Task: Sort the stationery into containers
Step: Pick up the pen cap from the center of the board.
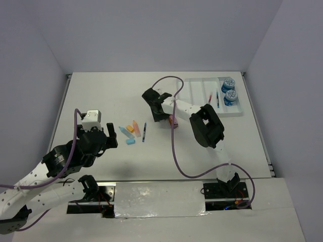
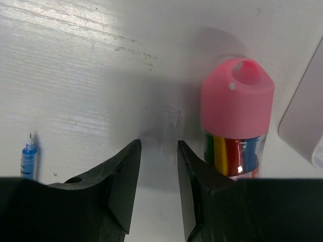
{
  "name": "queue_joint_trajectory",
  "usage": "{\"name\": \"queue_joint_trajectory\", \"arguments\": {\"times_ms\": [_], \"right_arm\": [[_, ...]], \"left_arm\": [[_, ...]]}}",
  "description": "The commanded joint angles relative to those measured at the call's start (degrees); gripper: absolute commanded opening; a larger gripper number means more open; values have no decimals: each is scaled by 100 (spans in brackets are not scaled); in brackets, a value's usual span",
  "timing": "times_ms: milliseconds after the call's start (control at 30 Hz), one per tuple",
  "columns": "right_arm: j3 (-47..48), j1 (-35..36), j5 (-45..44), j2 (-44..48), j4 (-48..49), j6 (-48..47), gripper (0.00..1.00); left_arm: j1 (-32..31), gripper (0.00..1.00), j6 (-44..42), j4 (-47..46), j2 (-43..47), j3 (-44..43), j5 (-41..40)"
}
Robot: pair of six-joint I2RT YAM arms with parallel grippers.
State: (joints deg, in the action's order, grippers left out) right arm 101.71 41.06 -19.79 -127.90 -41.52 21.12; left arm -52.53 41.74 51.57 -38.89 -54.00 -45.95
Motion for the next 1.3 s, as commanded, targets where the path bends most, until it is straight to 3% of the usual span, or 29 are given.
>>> {"name": "queue_joint_trajectory", "arguments": {"times_ms": [0, 333, 533, 833, 1033, 1100, 1267], "right_arm": [[226, -63, 309, -192, 118, -38, 42], [235, -72, 582, -174, 232, 23, 40], [403, -80, 625, -491, 29, 111, 28], [-221, -37, 933, -78, 319, 287, 9], [-740, -2, 969, 1063, 671, 278, 7], [-1012, -10, 872, 1720, 680, 278, 7], [-1706, -1, 635, 3468, 506, 269, 7]], "left_arm": [[24, 99, -183, -244, 5, 12, 69], [15, 99, -227, -270, -13, 12, 130], [24, 99, -227, -288, 22, 30, 130], [24, 99, -517, -569, -285, 65, 525], [24, 99, -246, -463, -988, -199, 920], [33, 99, -184, -972, -1207, -129, 1421], [50, 99, -191, -1657, -2041, -242, 1799]]}}
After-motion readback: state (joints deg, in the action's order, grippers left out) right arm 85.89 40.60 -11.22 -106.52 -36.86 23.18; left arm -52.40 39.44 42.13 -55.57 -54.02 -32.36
